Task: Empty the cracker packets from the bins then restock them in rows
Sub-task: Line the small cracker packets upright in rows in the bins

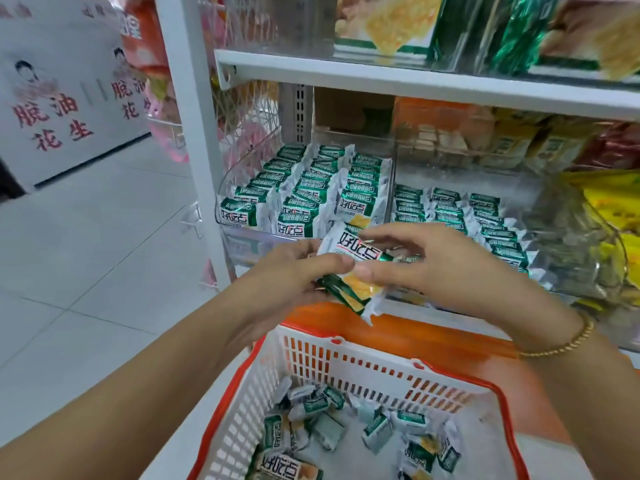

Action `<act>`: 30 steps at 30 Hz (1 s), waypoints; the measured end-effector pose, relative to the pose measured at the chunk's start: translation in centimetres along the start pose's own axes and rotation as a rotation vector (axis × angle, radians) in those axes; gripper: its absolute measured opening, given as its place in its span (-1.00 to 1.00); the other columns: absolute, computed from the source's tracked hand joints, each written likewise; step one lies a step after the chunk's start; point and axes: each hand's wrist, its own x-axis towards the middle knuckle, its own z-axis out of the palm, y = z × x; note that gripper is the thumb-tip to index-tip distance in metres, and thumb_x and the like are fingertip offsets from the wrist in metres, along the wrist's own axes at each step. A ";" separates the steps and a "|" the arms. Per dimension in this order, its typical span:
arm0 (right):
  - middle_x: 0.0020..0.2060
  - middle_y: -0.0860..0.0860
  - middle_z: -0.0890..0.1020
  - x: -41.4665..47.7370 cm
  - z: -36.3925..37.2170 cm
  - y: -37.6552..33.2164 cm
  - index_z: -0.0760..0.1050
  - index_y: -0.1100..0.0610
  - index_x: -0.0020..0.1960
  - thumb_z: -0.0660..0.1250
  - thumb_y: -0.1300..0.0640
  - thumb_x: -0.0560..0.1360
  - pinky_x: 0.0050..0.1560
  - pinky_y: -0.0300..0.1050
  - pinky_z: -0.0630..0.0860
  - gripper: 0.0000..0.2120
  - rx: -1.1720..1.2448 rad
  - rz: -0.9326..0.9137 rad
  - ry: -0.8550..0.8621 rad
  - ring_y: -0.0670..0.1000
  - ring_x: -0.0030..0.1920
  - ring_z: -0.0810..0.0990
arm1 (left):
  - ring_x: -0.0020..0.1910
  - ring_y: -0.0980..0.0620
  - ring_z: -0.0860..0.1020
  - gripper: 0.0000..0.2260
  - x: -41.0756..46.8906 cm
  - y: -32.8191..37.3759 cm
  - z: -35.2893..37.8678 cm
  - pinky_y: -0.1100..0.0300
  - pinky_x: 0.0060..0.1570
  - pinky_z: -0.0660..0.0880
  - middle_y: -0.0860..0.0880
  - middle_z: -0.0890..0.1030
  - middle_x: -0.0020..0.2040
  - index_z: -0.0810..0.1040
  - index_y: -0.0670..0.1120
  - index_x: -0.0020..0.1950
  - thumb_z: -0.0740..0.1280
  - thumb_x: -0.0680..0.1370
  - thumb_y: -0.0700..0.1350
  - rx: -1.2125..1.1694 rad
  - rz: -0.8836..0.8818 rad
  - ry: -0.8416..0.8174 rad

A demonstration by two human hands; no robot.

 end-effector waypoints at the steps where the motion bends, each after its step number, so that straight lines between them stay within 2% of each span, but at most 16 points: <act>1: 0.20 -0.26 0.51 0.9 -1.2 -0.2 0.40 -0.23 0.35 0.35 -0.35 0.18 0.07 -0.39 0.39 -0.26 -0.015 0.019 -0.072 -0.27 0.12 0.50 | 0.05 -0.11 0.64 -0.64 0.2 0.4 0.0 0.06 0.07 0.58 -0.19 0.63 0.12 0.48 -0.19 0.24 0.43 0.46 -0.21 0.018 0.040 -0.004; 4: 0.14 -0.19 0.61 3.4 -3.0 -0.9 0.48 -0.09 0.30 0.43 -0.18 0.26 0.18 -0.22 0.50 -0.38 0.018 -0.007 -0.287 -0.16 0.09 0.59 | 0.05 -0.10 0.64 -0.56 1.1 1.6 -0.4 0.04 0.10 0.57 -0.16 0.62 0.15 0.46 -0.14 0.28 0.47 0.43 -0.20 0.072 0.145 0.027; 6: 0.06 -0.04 0.67 4.9 -3.4 -1.3 0.56 -0.04 0.18 0.50 -0.17 0.30 0.25 0.07 0.46 -0.50 0.028 -0.059 -0.299 0.06 0.08 0.61 | 0.08 -0.09 0.63 -0.48 1.6 2.2 -0.8 0.00 0.14 0.55 -0.17 0.61 0.17 0.45 -0.12 0.30 0.52 0.38 -0.16 0.042 0.187 0.056; 8: 0.05 0.07 0.66 6.2 -3.8 -1.8 0.60 0.01 0.14 0.53 -0.18 0.27 0.25 0.20 0.41 -0.50 0.017 -0.072 -0.273 0.21 0.13 0.55 | 0.11 -0.06 0.62 -0.49 2.1 2.6 -1.0 0.00 0.15 0.54 -0.11 0.60 0.18 0.47 -0.03 0.26 0.54 0.36 -0.06 0.042 0.239 0.102; 10: 0.01 0.06 0.67 7.4 -4.6 -2.6 0.62 0.05 0.09 0.53 -0.22 0.24 0.20 0.18 0.48 -0.47 -0.057 -0.031 -0.208 0.17 0.09 0.59 | 0.12 0.08 0.58 -0.54 2.4 2.9 -1.2 0.19 0.05 0.53 0.01 0.57 0.18 0.45 0.06 0.24 0.51 0.40 0.04 0.184 0.311 0.229; 11: -0.07 0.04 0.68 8.1 -4.9 -3.0 0.63 0.07 0.00 0.51 -0.25 0.24 0.09 0.12 0.55 -0.51 -0.152 0.001 -0.165 0.08 -0.01 0.64 | 0.12 0.15 0.55 -0.53 2.6 2.9 -1.5 0.28 0.02 0.48 0.06 0.55 0.17 0.44 0.05 0.28 0.46 0.43 0.07 0.318 0.363 0.326; 13: -0.35 -0.03 0.61 9.5 -5.3 -3.7 0.54 0.11 -0.24 0.46 -0.22 0.33 -0.31 -0.13 0.46 -0.62 -0.374 0.097 -0.090 -0.10 -0.36 0.59 | 0.12 0.16 0.50 -0.52 2.8 2.4 -2.1 0.24 0.07 0.44 0.08 0.53 0.15 0.43 -0.02 0.33 0.40 0.47 0.11 0.661 0.462 0.494; 15: -0.48 -0.09 0.50 10.4 -5.0 -4.7 0.43 0.11 -0.34 0.44 -0.16 0.39 -0.43 -0.18 0.35 -0.61 -0.551 0.147 -0.080 -0.10 -0.45 0.49 | 0.17 0.07 0.47 -0.62 3.0 1.6 -2.7 0.14 0.15 0.41 0.00 0.52 0.18 0.46 -0.08 0.29 0.34 0.54 0.05 0.955 0.521 0.511; 16: -0.44 -0.08 0.53 11.0 -4.6 -5.0 0.43 0.11 -0.33 0.43 -0.16 0.40 -0.40 -0.15 0.44 -0.62 -0.610 0.179 -0.125 -0.07 -0.38 0.55 | 0.19 0.01 0.46 -0.66 3.3 1.2 -2.8 0.11 0.17 0.40 -0.05 0.51 0.19 0.48 -0.10 0.28 0.31 0.56 0.01 1.066 0.516 0.483; 18: -0.20 -0.01 0.62 12.1 -4.0 -5.3 0.46 0.11 -0.25 0.40 -0.19 0.42 -0.15 -0.05 0.62 -0.63 -0.734 0.225 -0.214 0.04 -0.14 0.66 | 0.24 -0.07 0.42 -0.67 3.9 0.3 -2.9 0.06 0.19 0.39 -0.11 0.48 0.24 0.46 -0.12 0.32 0.27 0.58 -0.05 1.196 0.450 0.416; 20: 0.07 0.06 0.61 13.2 -3.9 -5.6 0.51 0.15 -0.13 0.40 -0.17 0.43 0.07 0.03 0.60 -0.64 -0.777 0.254 -0.283 0.11 0.04 0.63 | 0.28 -0.10 0.39 -0.64 4.2 -0.1 -3.0 0.02 0.21 0.39 -0.13 0.43 0.30 0.40 -0.11 0.38 0.26 0.59 -0.08 1.244 0.401 0.381; 22: 0.30 0.11 0.50 14.1 -4.1 -5.8 0.52 0.19 0.16 0.39 -0.11 0.47 0.18 0.05 0.55 -0.57 -0.719 0.302 -0.355 0.14 0.22 0.53 | 0.29 -0.10 0.38 -0.61 4.4 -0.2 -3.1 0.03 0.22 0.39 -0.13 0.40 0.32 0.37 -0.11 0.41 0.26 0.59 -0.09 1.250 0.396 0.377; 24: 0.36 0.10 0.42 14.8 -4.6 -5.9 0.43 0.22 0.32 0.38 -0.04 0.50 0.25 0.05 0.50 -0.51 -0.635 0.352 -0.394 0.12 0.34 0.42 | 0.28 -0.09 0.39 -0.59 4.4 -0.2 -3.4 0.08 0.19 0.39 -0.12 0.39 0.31 0.35 -0.10 0.42 0.26 0.58 -0.10 1.256 0.399 0.378; 26: 0.17 0.05 0.51 15.5 -5.3 -5.7 0.51 0.18 0.17 0.39 0.00 0.50 0.23 0.02 0.52 -0.66 -0.548 0.377 -0.404 0.06 0.22 0.49 | 0.26 -0.07 0.40 -0.58 4.4 -0.1 -3.5 0.13 0.12 0.39 -0.10 0.39 0.30 0.33 -0.09 0.43 0.26 0.58 -0.10 1.269 0.400 0.376; 28: -0.14 0.00 0.60 16.0 -6.0 -5.1 0.56 0.13 -0.10 0.40 0.01 0.49 0.10 -0.03 0.60 -0.82 -0.464 0.408 -0.395 -0.01 -0.14 0.57 | 0.23 -0.06 0.42 -0.58 4.4 -0.1 -3.6 0.16 0.08 0.39 -0.09 0.38 0.29 0.33 -0.09 0.44 0.26 0.58 -0.09 1.272 0.395 0.370; 30: -0.34 -0.02 0.65 16.1 -6.5 -4.6 0.59 0.12 -0.19 0.41 0.01 0.48 -0.06 -0.13 0.63 -0.81 -0.397 0.461 -0.405 -0.06 -0.28 0.59 | 0.24 -0.06 0.41 -0.56 4.4 0.0 -3.6 0.15 0.10 0.39 -0.09 0.37 0.30 0.31 -0.09 0.44 0.26 0.58 -0.08 1.277 0.388 0.362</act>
